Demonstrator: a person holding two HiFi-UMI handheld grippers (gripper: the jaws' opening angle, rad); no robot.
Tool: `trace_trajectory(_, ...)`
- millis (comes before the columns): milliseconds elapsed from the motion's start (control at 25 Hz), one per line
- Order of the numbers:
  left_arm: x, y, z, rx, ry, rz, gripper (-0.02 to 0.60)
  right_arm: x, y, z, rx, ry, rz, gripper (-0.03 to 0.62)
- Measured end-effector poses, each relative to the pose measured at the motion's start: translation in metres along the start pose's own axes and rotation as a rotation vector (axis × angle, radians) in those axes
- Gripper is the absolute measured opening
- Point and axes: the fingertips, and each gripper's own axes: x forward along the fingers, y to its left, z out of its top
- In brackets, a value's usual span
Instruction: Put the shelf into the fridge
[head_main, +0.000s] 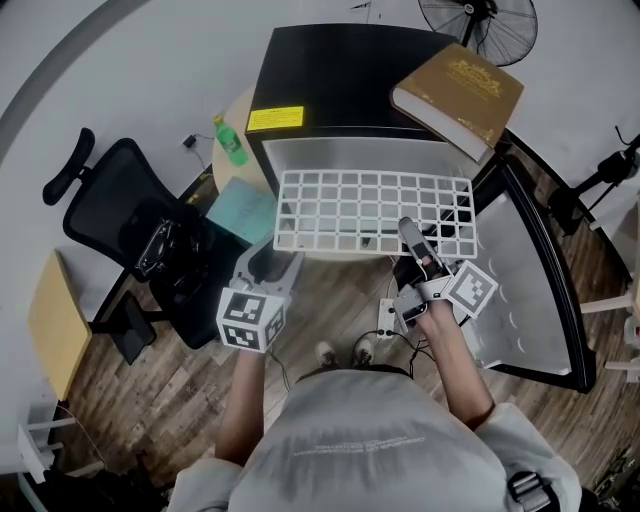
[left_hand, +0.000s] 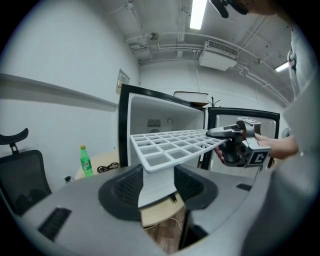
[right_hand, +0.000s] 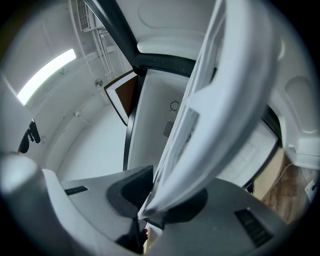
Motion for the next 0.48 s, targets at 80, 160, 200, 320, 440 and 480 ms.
trace_trajectory(80, 0.0022, 0.0009, 0.0003, 0.000, 0.003, 0.003, 0.199, 0.0015, -0.0043, 0.0008, 0.006, 0.003, -0.008, 0.058)
trace_trajectory(160, 0.0036, 0.0011, 0.0004, -0.001, 0.007, 0.003, 0.199, 0.0024, -0.0067, 0.0016, 0.009, 0.006, -0.012, 0.058)
trace_trajectory(200, 0.0042, 0.0011, 0.0002, -0.002, 0.008, 0.003, 0.199, 0.0031, -0.0071, 0.0022, 0.008, 0.006, -0.012, 0.058)
trace_trajectory(320, 0.0067, 0.0013, -0.0007, -0.007, 0.012, 0.005, 0.199, 0.0068, -0.0060, 0.0052, 0.005, 0.000, -0.003, 0.058)
trace_trajectory(440, 0.0087, 0.0020, -0.0014, -0.013, 0.017, 0.011, 0.199, 0.0091, -0.0070, 0.0061, 0.022, -0.001, 0.006, 0.058)
trace_trajectory(480, 0.0093, 0.0024, -0.0015, -0.013, 0.020, 0.012, 0.199, 0.0093, -0.0075, 0.0061, 0.027, 0.001, 0.009, 0.058)
